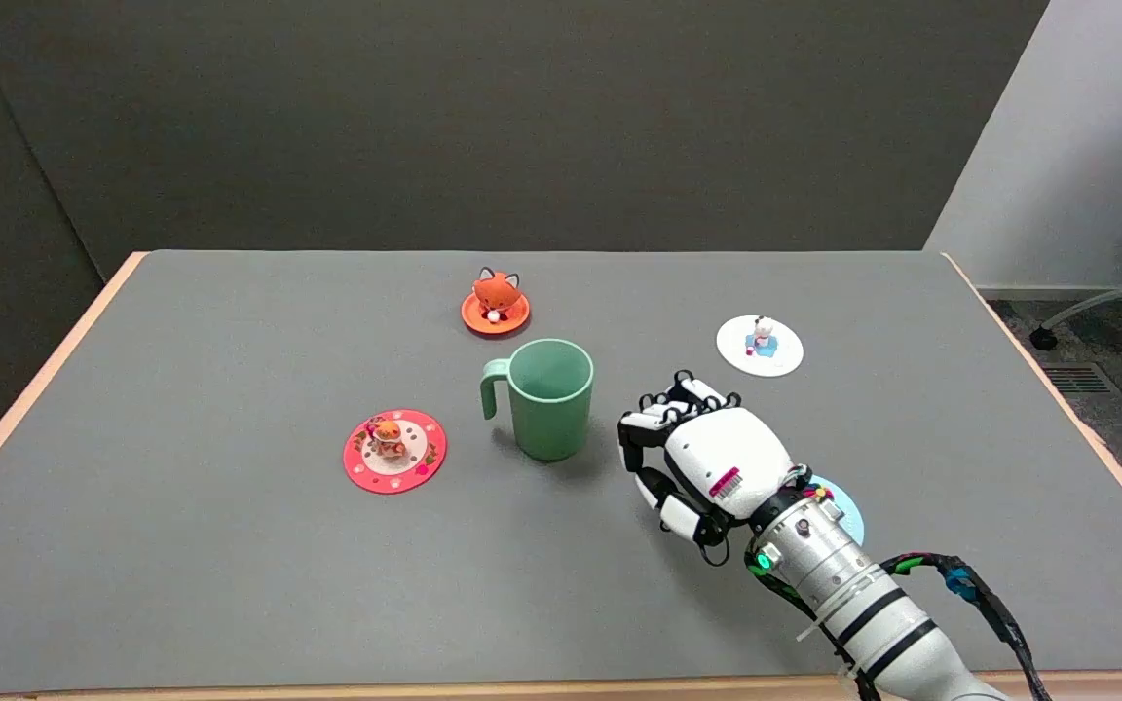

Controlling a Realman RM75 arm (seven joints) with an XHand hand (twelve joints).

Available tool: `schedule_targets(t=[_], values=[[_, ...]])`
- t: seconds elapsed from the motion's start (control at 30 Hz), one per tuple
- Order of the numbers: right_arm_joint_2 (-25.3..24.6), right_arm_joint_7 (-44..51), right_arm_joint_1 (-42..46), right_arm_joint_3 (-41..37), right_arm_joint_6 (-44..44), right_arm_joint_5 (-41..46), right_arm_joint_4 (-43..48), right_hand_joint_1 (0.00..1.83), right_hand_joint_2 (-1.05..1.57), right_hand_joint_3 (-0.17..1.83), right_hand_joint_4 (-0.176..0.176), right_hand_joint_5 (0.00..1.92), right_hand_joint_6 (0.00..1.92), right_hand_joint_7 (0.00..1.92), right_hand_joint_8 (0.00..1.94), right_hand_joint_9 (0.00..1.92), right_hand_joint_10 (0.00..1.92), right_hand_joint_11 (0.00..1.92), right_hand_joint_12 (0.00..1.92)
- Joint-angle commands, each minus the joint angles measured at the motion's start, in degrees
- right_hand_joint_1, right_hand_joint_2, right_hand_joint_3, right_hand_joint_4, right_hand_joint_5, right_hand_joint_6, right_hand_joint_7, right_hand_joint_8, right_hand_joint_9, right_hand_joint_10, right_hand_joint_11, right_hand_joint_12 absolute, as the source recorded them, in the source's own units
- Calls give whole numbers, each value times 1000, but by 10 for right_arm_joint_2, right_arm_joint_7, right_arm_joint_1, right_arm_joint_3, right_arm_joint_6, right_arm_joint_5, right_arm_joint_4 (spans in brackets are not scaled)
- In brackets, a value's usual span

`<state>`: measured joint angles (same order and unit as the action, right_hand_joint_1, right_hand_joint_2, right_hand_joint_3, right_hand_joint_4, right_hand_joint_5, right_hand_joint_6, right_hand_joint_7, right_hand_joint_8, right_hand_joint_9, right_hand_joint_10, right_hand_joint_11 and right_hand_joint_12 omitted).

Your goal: Pick up the white cup lid.

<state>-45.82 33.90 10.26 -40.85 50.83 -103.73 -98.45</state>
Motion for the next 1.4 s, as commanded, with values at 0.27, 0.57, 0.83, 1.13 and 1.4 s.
schedule_targets(t=[0.27, 0.57, 0.83, 1.13, 1.4], values=[[8, -59, 0, -1, 29, -3, 26, 915, 1210, 214, 30, 636, 1509, 594, 504, 581, 480, 139, 992], [10, -55, -6, -17, 27, -4, 31, 916, 1209, 215, 29, 637, 1508, 594, 499, 577, 477, 141, 977], [6, -54, -33, -62, 8, -7, 63, 922, 1204, 217, 26, 644, 1498, 646, 419, 623, 413, 154, 964], [8, -54, -60, -86, 7, -2, 91, 880, 1003, 716, 46, 666, 216, 739, 258, 692, 278, 166, 956], [11, -54, -103, -79, -9, 7, 128, 905, 853, 986, 37, 581, 166, 711, 175, 698, 204, 214, 883]])
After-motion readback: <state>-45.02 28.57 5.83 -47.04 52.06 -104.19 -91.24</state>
